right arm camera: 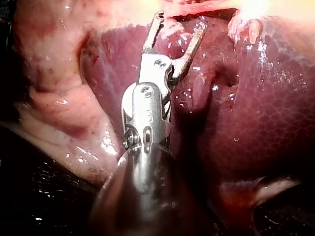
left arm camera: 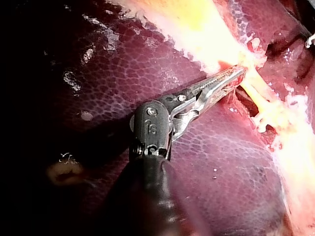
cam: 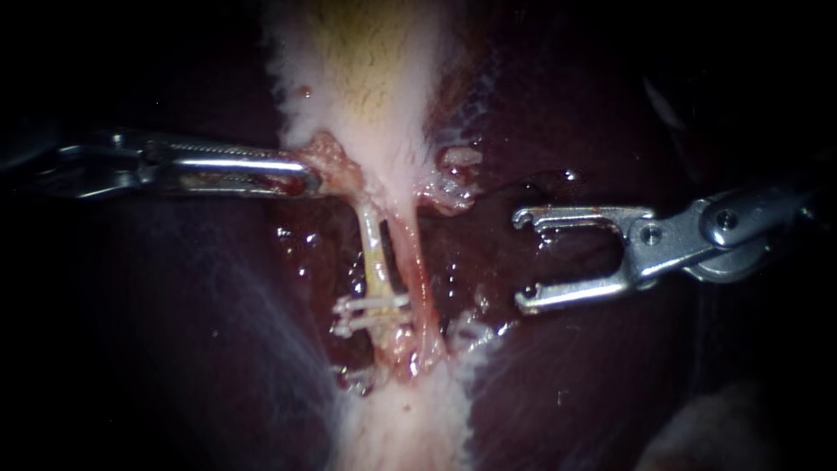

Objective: Going back second clip left tube

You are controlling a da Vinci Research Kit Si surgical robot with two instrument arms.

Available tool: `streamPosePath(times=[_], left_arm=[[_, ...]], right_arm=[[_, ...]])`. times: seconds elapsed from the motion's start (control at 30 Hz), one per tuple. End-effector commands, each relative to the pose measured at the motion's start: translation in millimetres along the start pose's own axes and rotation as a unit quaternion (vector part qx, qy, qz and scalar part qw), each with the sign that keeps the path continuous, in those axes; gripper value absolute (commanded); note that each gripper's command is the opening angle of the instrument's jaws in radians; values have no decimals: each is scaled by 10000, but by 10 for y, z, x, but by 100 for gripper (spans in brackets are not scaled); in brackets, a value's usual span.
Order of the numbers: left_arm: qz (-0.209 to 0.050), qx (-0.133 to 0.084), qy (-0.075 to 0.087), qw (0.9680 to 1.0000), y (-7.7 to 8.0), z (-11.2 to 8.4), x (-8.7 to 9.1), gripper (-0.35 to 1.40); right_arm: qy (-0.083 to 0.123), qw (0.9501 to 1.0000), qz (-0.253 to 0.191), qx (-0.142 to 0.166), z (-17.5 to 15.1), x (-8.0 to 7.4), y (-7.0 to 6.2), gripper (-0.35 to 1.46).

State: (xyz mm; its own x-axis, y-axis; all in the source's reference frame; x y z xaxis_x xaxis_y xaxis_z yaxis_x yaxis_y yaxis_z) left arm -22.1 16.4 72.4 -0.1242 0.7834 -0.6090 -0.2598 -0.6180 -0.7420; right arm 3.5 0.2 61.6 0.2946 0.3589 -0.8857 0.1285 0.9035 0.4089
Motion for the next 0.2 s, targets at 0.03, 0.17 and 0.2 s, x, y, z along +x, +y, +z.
streamPosePath(times=[0.03, 0.17, 0.2], left_arm=[[-7, -2, -2, 10000, -1, 1, 0, -35], [-35, 6, -15, 10000, -2, 3, -1, -35], [-35, 5, -15, 10000, -2, 2, -1, -35]], right_arm=[[1, 10000, 1, -1, 0, 0, 0, 50], [1, 10000, 1, -2, 0, 0, 1, 50], [1, 10000, 1, -2, 0, 0, 1, 50]])
